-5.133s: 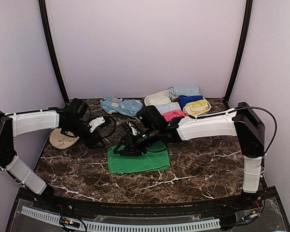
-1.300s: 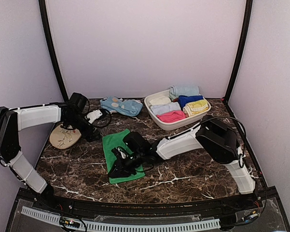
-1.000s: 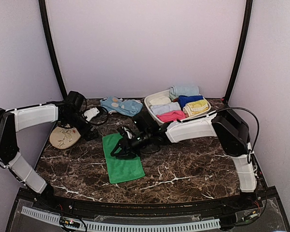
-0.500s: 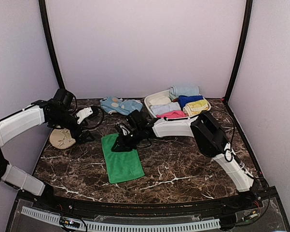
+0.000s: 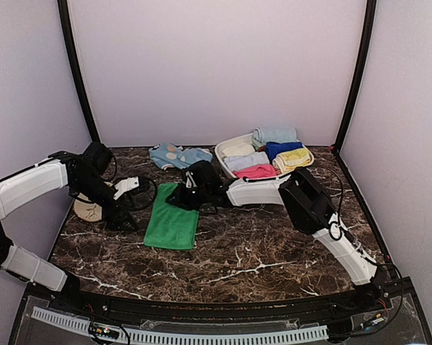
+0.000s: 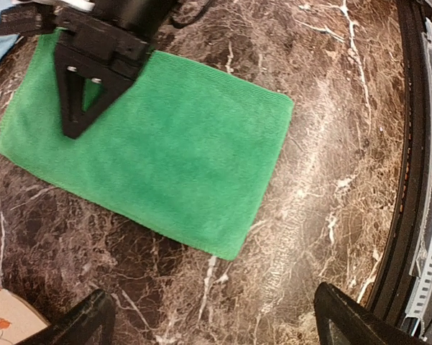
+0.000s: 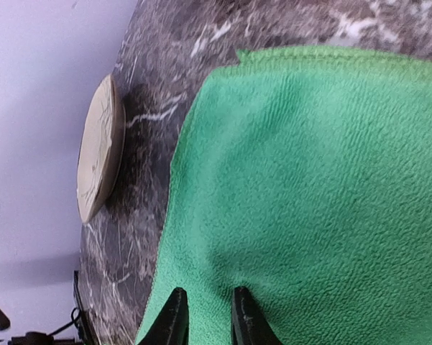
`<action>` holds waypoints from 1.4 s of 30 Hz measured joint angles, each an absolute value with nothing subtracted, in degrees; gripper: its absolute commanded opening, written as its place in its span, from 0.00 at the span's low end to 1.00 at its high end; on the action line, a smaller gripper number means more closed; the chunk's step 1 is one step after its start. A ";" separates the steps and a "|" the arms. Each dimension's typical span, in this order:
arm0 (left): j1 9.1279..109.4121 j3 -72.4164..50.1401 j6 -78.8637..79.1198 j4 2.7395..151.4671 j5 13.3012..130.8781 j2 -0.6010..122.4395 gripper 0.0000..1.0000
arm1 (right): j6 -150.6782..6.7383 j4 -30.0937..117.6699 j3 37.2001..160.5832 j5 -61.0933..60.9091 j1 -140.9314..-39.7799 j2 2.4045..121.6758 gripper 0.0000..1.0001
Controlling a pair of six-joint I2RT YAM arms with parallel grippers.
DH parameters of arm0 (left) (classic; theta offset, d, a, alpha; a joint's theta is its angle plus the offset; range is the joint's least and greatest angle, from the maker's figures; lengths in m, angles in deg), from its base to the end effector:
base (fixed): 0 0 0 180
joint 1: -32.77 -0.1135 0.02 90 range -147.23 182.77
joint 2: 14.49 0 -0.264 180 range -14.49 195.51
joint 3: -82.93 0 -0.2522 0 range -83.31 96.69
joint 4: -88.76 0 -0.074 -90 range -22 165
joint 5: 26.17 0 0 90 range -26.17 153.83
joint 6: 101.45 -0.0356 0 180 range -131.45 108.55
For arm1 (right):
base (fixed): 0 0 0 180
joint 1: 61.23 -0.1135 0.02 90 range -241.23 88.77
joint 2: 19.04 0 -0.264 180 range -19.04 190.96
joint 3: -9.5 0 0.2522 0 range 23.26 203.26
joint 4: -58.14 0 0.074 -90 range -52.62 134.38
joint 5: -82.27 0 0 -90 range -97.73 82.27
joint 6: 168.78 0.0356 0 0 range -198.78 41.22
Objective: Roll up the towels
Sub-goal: Rotate the towel at the center of the board, then pick up the towel from the center of the board.
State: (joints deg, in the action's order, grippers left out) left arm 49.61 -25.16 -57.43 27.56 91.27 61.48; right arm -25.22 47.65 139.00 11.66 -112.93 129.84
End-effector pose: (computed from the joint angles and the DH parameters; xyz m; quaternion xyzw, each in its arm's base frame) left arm 0.2362 -0.0886 0.2559 0.5379 0.7834 -0.1719 0.2597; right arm 0.3485 0.4603 0.1127 -0.0705 0.8544 0.4809 0.1839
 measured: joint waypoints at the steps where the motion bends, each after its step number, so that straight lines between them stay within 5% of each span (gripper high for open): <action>1: 50.35 -25.51 -57.67 27.30 91.42 61.48 0.99 | -24.70 48.15 139.18 10.38 -112.82 129.86 0.25; 8: 56.54 -29.07 -58.43 27.41 90.81 61.72 0.94 | -25.77 50.03 138.06 10.73 -112.36 128.85 0.35; 12: 57.44 -29.77 -59.90 28.11 90.61 63.38 0.93 | -32.63 52.90 120.75 9.35 -112.76 117.88 0.43; 19: 57.46 -36.15 -62.11 33.24 89.78 63.40 0.94 | -52.28 59.50 95.90 0.52 -115.05 90.65 0.99; 25: 58.14 -35.91 -61.80 37.96 89.02 66.05 0.87 | -63.34 61.03 86.52 -22.21 -117.76 72.97 1.00; 30: 57.50 -33.77 -60.51 38.64 90.05 68.41 0.89 | -70.71 62.08 80.01 -25.82 -112.98 66.58 0.93; 42: 51.73 -24.61 -55.81 38.38 94.13 75.92 0.83 | -105.35 58.95 79.90 -26.06 -134.66 81.73 0.69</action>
